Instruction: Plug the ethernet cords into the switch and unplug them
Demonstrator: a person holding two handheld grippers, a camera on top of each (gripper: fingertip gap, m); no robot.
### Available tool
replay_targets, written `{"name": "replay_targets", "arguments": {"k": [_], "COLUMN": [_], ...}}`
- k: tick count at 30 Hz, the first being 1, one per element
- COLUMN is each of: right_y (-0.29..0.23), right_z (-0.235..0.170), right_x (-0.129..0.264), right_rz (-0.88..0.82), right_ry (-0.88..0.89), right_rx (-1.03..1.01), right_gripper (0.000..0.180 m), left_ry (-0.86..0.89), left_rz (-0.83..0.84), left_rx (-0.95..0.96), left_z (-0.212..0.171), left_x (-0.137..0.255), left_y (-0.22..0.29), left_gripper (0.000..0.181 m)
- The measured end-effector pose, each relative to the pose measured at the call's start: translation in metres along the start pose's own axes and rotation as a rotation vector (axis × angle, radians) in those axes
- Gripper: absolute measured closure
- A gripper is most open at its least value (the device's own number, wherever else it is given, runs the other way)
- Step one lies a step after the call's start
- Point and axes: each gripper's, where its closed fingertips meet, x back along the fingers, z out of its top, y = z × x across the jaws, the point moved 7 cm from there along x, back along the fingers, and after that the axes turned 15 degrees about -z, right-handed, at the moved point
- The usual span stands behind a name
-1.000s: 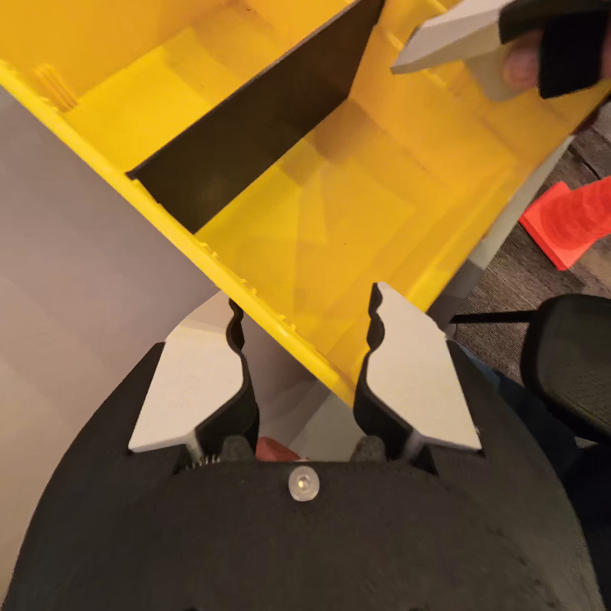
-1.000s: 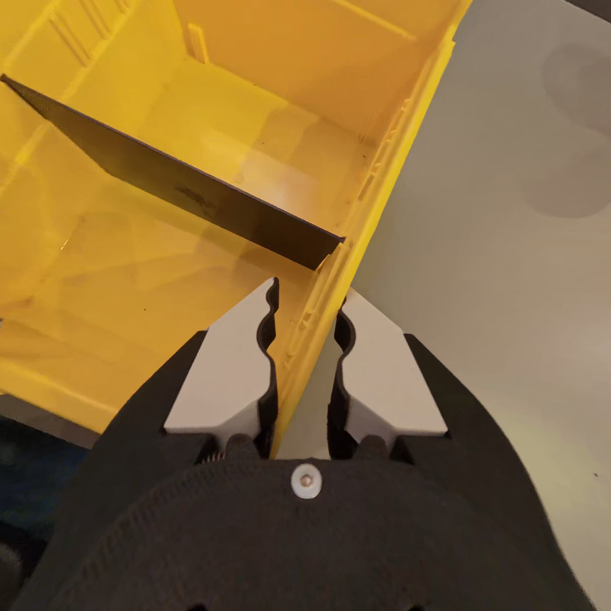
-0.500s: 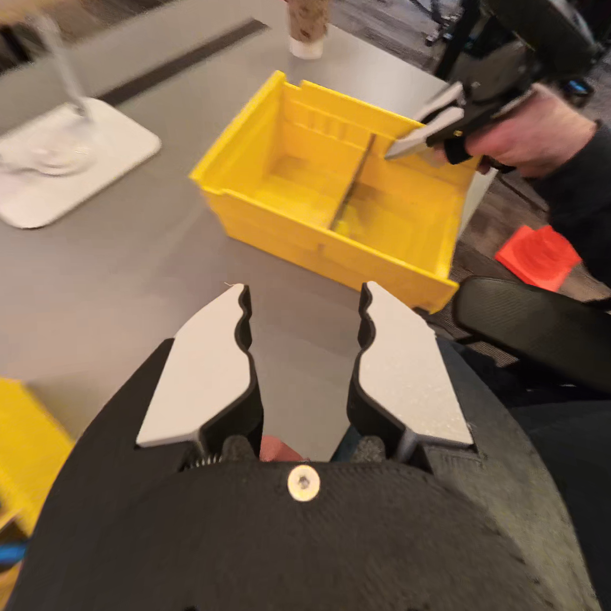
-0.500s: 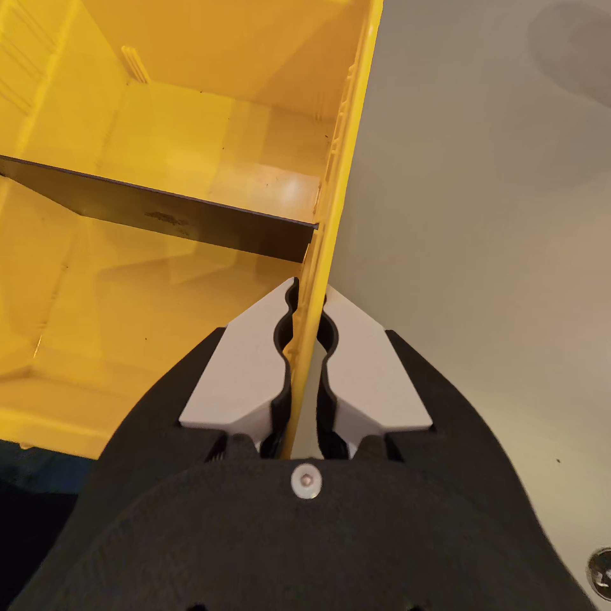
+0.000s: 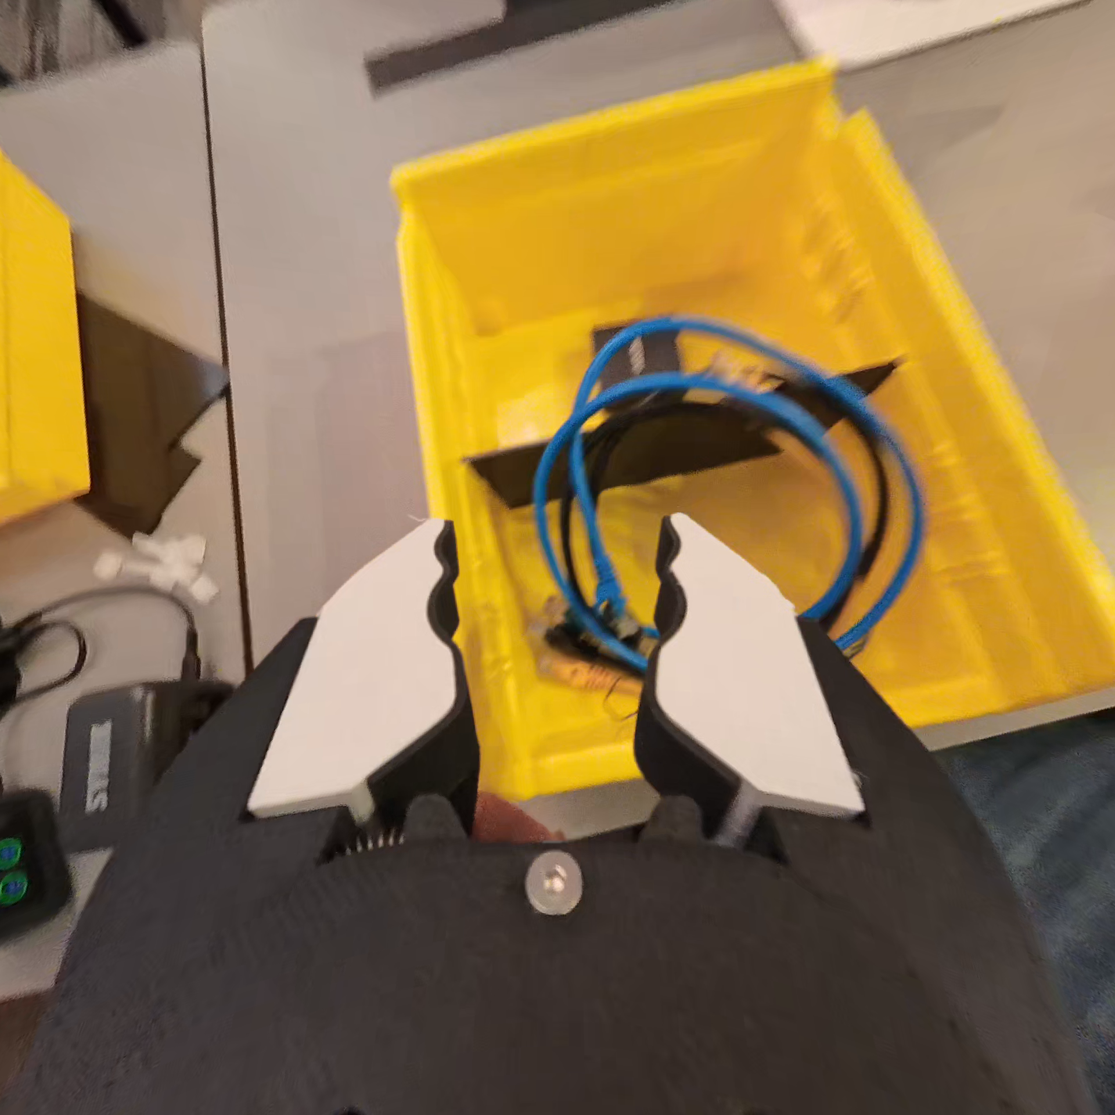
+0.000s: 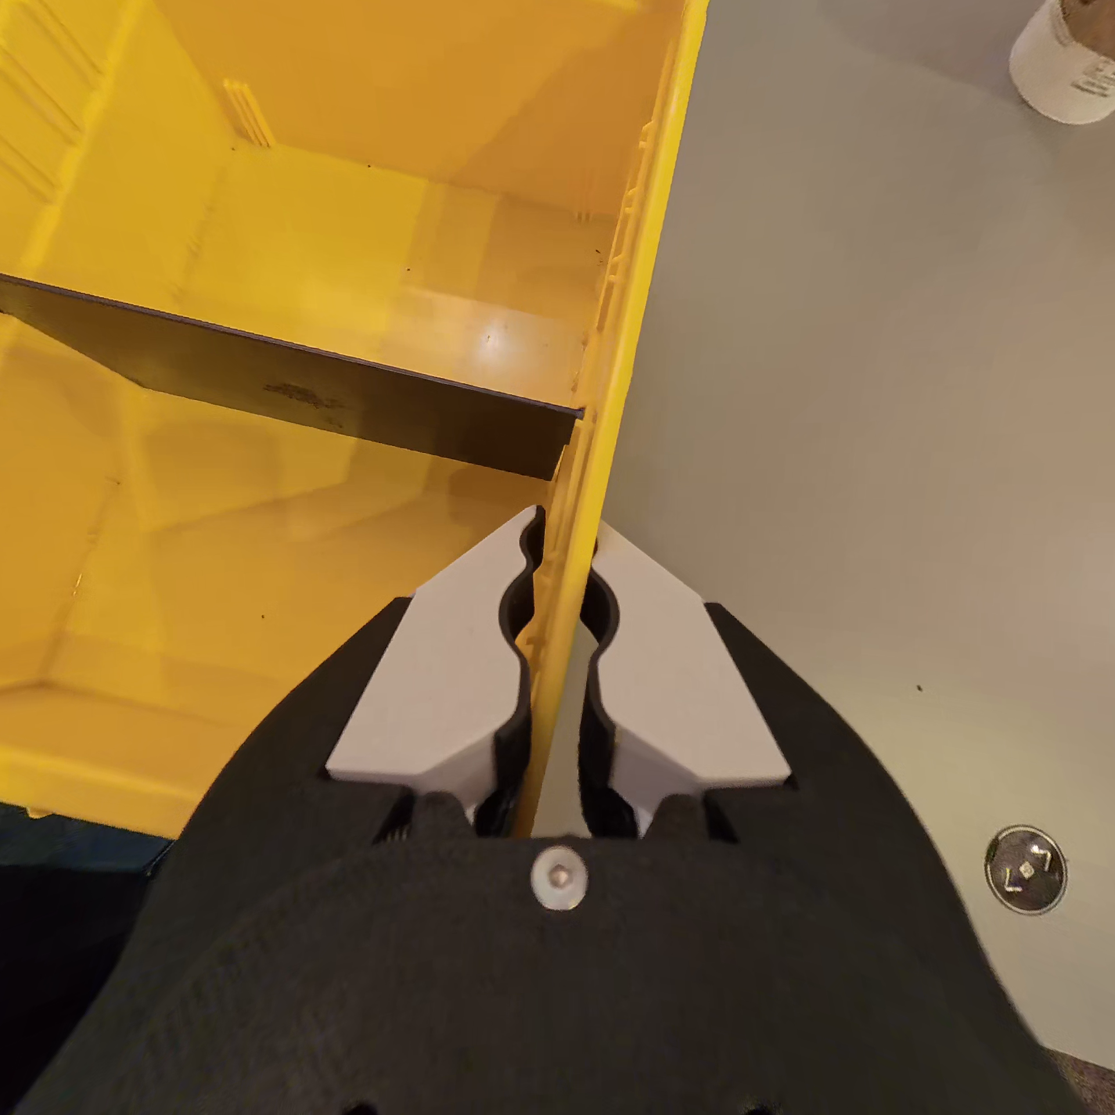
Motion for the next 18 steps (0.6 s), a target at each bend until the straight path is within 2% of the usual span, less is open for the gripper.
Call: {"name": "replay_targets", "arguments": {"k": [5,8,9,14,18], "right_y": [0.015,0.022,0.026,0.043,0.059], "right_z": [-0.01,-0.014,-0.016,-0.021,-0.024], "right_x": [0.004,0.005,0.005,0.004,0.002], "right_rz": [-0.034,-0.041,-0.058,-0.089,-0.098], "right_ry": [-0.028,-0.03,-0.034,-0.044,-0.048], "right_rx": [-0.02,-0.047,-0.047,-0.071,-0.093], "right_gripper": [0.174,0.174,0.174,0.174,0.174], "left_ry": [-0.106,-0.163,-0.176,-0.121,-0.111], "left_rz": [0.058,0.068,0.073,-0.026,-0.019], "left_rx": [0.028,0.041,0.043,0.126,0.162], "left_z": [-0.039,-0.053,-0.057,-0.063,-0.067], "left_x": [-0.015,-0.024,-0.026,-0.029,-0.023], "left_y": [-0.028,-0.035,-0.038,-0.042,-0.047], "left_gripper": [0.123,0.137,0.152,0.168,0.177]}}
